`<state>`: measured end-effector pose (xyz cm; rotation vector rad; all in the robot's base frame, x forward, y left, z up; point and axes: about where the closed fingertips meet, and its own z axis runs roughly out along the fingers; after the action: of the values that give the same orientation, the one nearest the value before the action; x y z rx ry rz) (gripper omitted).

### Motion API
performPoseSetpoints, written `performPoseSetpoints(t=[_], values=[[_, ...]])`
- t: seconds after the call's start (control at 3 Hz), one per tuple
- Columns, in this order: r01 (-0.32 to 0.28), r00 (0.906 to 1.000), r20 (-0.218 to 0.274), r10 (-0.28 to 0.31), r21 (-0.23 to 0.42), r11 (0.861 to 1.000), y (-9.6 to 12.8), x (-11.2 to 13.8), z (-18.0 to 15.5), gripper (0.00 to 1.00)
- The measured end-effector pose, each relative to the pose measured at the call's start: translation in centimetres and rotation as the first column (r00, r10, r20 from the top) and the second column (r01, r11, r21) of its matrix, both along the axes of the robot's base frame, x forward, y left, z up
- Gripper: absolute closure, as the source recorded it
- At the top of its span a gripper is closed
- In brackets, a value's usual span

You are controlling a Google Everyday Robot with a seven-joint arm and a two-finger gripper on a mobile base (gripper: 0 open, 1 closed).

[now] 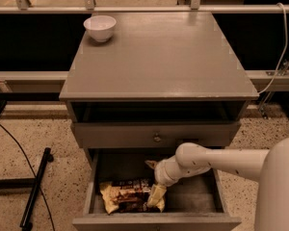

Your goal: Pick brown chip bag from middle drawer and place on counter

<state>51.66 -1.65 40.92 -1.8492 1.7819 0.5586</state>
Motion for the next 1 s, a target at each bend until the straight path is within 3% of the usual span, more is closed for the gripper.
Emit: performPoseSetpoints(t=[0.33, 1.0], values=[[-0.002, 1.0, -0.002, 0.002, 0.001, 1.0, 0.13, -0.11, -0.1, 0.18], [-0.007, 0.9999, -0.007, 0.007, 0.003, 1.0, 0.39, -0.32, -0.29, 0.65]])
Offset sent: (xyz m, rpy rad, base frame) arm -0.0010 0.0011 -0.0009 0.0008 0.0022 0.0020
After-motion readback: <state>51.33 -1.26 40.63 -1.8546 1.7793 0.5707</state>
